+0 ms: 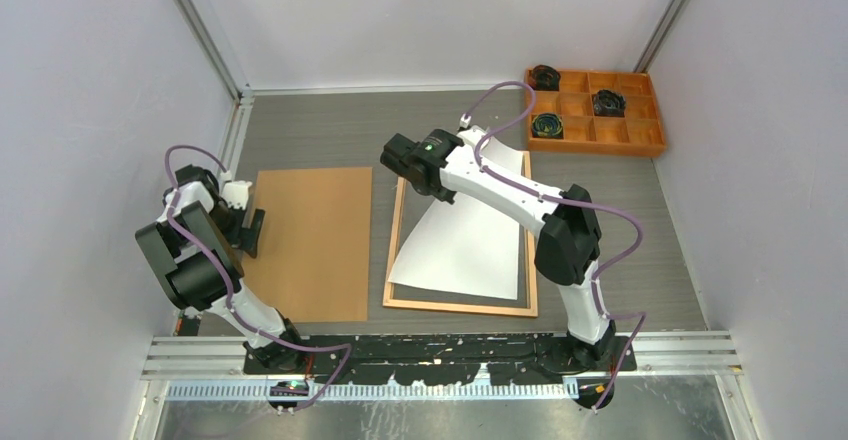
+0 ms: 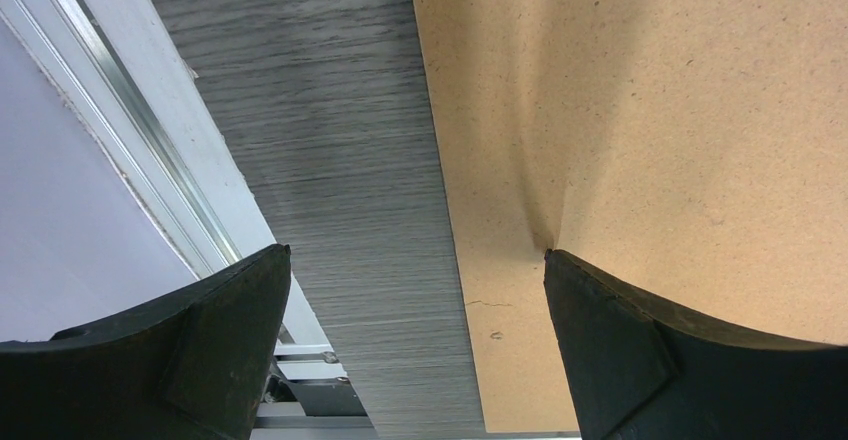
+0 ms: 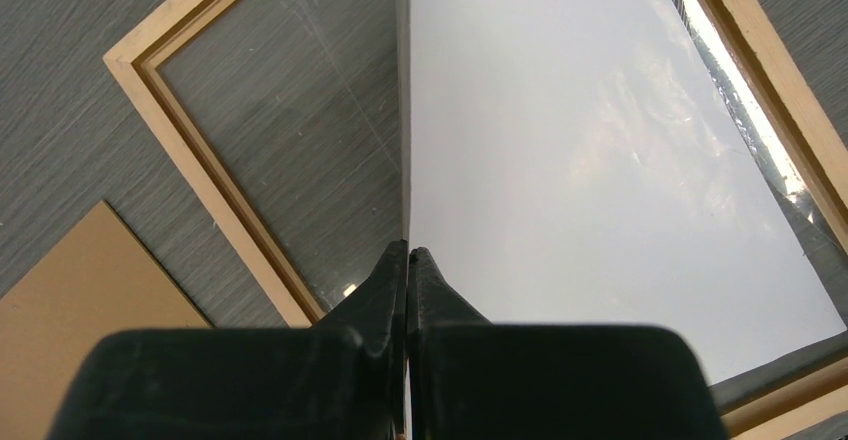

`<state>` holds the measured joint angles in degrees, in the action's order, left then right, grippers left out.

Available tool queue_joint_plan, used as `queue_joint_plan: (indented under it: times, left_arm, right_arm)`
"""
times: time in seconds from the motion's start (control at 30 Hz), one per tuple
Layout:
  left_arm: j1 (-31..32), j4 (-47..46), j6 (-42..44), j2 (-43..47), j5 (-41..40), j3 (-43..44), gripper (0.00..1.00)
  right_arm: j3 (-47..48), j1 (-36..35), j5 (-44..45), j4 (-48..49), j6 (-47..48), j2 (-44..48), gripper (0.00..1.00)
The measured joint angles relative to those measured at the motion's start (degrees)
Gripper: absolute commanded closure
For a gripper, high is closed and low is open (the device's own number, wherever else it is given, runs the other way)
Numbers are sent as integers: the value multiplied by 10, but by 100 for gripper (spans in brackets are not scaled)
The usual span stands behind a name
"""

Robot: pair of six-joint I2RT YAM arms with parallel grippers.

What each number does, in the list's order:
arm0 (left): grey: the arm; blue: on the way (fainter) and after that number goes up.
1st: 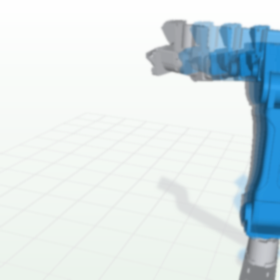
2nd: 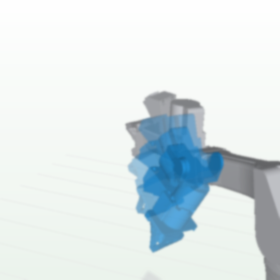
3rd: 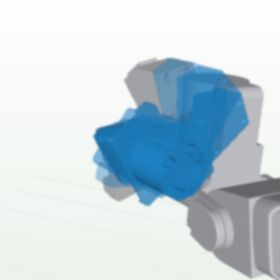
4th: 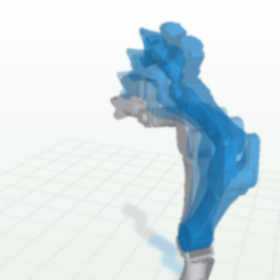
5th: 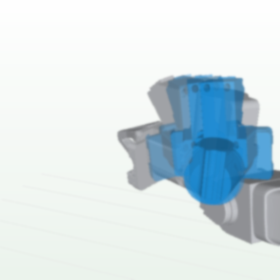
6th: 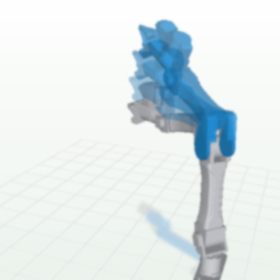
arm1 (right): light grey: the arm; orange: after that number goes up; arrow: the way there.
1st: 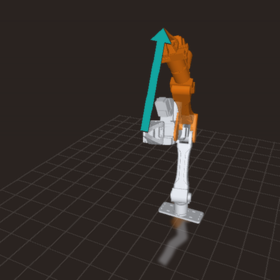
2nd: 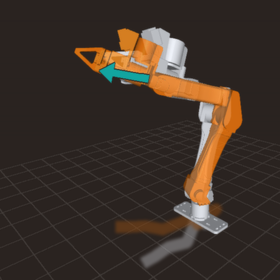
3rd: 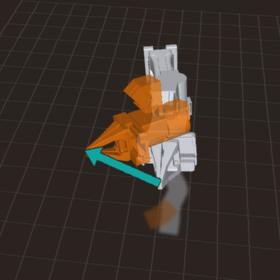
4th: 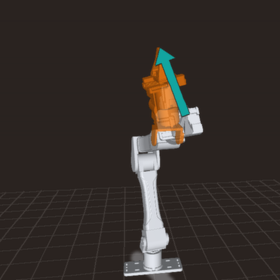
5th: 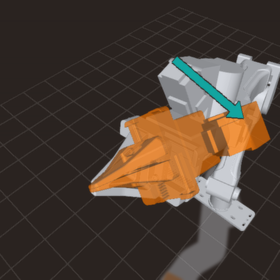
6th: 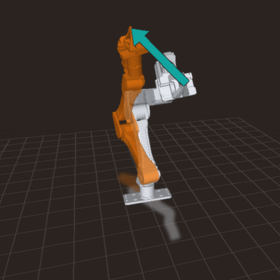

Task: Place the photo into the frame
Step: Turn over the photo from the photo frame.

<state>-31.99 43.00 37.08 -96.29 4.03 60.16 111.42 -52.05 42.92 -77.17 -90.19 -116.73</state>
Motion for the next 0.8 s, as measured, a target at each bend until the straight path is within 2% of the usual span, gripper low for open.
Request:
queue_joint_plan:
  times: [0.37,0.6,0.8]
  left_arm:
    - [0,-4,7,0,-3,-5,0]
    - [0,-5,7,0,-4,-5,0]
    - [0,-5,7,0,-4,-5,0]
  right_arm:
    - [-5,-23,-1,-14,3,1,99]
    - [-59,-35,3,-19,1,46,99]
    - [-60,-34,3,-23,1,57,99]
